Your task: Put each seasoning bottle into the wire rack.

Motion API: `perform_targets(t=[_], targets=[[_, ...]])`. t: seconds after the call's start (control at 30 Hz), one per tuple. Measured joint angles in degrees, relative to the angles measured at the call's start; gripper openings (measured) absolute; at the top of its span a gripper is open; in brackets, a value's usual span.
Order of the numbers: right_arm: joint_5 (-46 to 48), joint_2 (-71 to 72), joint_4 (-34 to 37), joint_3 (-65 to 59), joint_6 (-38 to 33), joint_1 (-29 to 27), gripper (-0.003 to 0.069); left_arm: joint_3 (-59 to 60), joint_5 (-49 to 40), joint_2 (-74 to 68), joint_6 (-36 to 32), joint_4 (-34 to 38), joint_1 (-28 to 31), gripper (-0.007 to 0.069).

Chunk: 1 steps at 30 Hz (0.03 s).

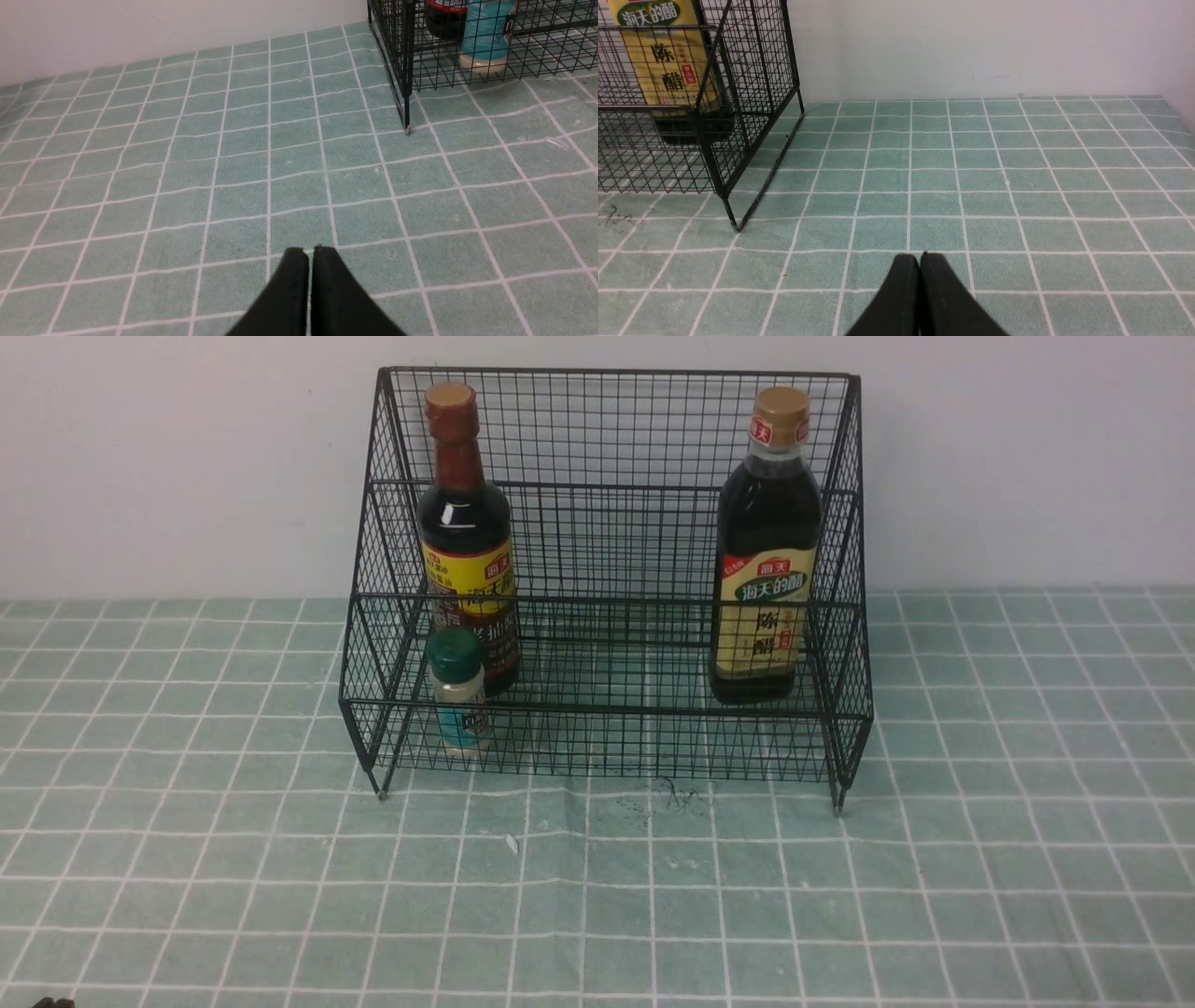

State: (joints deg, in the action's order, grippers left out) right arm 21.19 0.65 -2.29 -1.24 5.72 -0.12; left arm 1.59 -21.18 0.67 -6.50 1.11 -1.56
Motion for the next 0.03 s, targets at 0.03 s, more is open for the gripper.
perform_targets(t=[0.03], targets=[[0.0,0.0,0.0,0.0,0.0,0.0,-0.0015,0.0,0.0,0.0,0.0,0.0,0.0,-0.0006]])
